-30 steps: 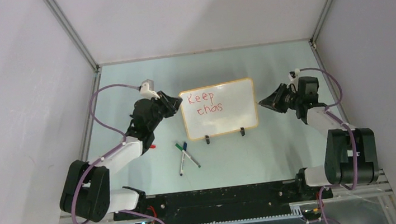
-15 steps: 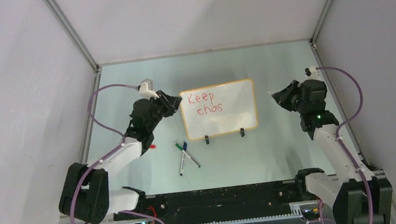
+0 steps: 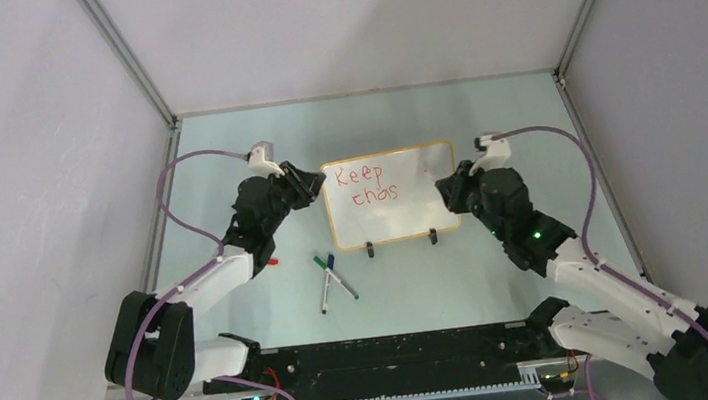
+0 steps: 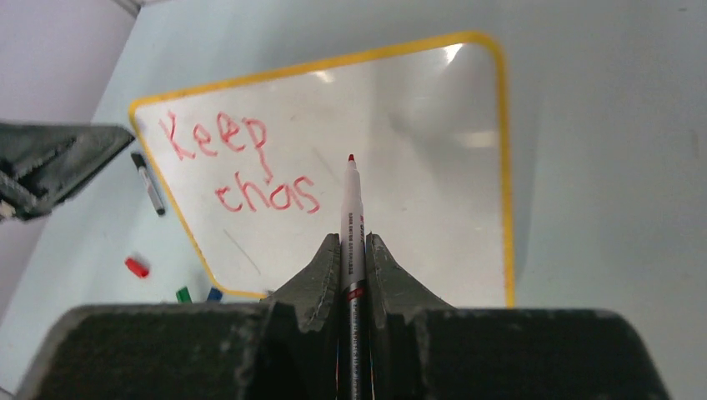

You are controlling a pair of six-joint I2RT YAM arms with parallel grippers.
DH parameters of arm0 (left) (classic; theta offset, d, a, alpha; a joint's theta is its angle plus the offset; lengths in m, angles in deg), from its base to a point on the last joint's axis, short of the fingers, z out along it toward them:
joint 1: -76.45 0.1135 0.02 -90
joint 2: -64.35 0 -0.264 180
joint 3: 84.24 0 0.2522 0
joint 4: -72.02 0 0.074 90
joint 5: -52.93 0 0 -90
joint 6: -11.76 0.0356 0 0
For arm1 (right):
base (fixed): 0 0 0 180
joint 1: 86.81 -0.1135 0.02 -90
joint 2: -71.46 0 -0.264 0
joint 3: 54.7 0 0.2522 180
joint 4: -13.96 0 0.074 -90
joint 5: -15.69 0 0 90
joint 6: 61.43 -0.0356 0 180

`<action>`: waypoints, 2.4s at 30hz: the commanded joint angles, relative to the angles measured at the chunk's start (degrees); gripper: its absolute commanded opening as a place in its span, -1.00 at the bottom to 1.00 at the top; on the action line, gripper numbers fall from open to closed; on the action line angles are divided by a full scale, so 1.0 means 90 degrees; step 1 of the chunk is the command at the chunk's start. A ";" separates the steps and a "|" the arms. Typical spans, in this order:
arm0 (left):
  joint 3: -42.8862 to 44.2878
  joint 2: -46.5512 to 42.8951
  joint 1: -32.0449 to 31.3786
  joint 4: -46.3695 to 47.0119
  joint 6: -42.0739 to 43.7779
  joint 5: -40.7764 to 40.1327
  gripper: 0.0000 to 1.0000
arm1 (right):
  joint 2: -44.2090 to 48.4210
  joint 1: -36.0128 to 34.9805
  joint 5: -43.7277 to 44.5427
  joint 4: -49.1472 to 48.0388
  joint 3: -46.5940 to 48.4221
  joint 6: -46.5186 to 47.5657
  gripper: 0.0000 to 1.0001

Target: Write a sentence on the whiteboard

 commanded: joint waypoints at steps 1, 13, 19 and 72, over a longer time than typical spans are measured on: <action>0.0092 -0.0121 0.0027 0.0192 0.0129 0.0024 -0.38 | -0.0481 -0.0913 0.1018 -0.0757 0.0333 0.0647 -1.00; 0.0203 0.0064 0.0026 0.0171 0.0070 0.0189 -0.41 | -0.1695 -0.1960 0.1708 -0.0532 0.1045 0.1231 -1.00; 0.0198 0.0034 0.0025 0.0134 0.0103 0.0156 -0.47 | -0.2010 -0.1972 0.1755 -0.0205 0.1260 0.1180 -1.00; 0.0344 0.0309 0.0098 0.0072 0.0040 0.0397 -0.42 | -0.2408 -0.2026 0.1906 0.0200 0.1476 0.0992 -1.00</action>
